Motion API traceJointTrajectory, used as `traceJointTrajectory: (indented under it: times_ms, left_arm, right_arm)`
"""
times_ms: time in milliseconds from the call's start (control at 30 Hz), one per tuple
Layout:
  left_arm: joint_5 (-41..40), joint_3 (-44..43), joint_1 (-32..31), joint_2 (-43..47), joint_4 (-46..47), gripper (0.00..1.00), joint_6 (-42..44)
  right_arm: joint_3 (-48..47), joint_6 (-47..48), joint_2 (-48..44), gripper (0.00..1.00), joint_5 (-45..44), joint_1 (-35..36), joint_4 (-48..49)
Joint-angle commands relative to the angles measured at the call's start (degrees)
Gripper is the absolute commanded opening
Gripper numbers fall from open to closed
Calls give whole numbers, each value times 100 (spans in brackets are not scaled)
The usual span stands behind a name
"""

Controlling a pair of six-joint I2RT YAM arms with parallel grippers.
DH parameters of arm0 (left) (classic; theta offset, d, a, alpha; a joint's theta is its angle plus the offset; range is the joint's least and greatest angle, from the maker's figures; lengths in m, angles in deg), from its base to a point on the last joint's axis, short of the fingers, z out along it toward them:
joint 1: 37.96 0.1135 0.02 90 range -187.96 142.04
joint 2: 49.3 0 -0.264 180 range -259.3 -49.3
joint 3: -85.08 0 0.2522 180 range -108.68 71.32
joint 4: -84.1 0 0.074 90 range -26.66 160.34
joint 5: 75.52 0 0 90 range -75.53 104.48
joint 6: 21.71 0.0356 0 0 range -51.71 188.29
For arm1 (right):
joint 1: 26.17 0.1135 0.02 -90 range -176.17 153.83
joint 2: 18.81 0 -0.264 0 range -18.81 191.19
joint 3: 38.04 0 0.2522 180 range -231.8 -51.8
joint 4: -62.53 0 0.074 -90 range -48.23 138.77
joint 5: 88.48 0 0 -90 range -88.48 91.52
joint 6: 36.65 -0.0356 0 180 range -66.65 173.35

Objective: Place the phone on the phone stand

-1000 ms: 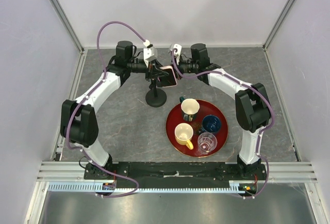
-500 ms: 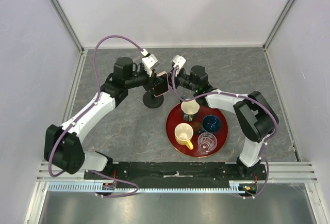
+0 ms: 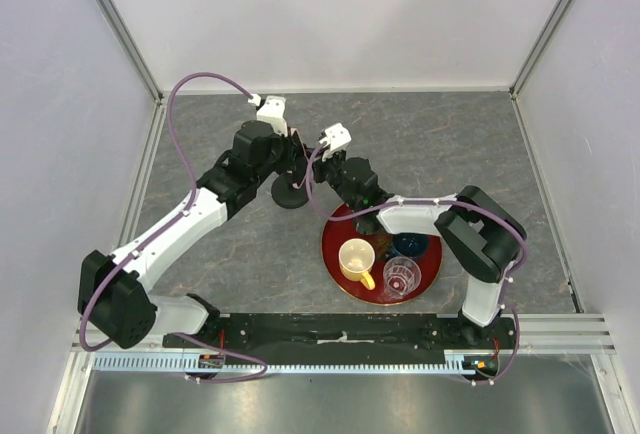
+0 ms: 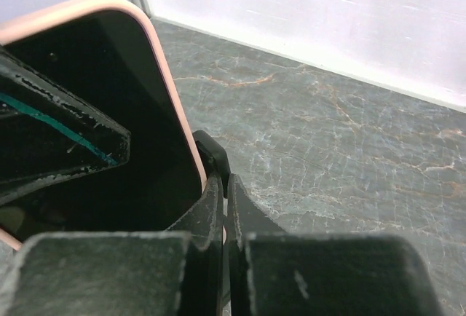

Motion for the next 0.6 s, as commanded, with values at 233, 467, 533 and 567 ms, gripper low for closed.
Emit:
traceJointTrajectory:
  times_ms: [233, 467, 533, 567]
  left_arm:
    - [-3136, -422, -20, -550, -1286, 2, -17]
    - [-3313, -633, -90, -920, -1462, 2, 107]
    - [-2999, -564, -90, -876, -1358, 2, 221]
    - [-2883, -511, -90, -841, -1313, 2, 256]
  right_arm:
    - [72, 169, -35, 0, -2007, 313, 372]
    - [107, 459, -334, 0, -1533, 366, 100]
    - [47, 424, -457, 0, -1208, 339, -240]
    - [-6, 450, -492, 3, -1041, 331, -399]
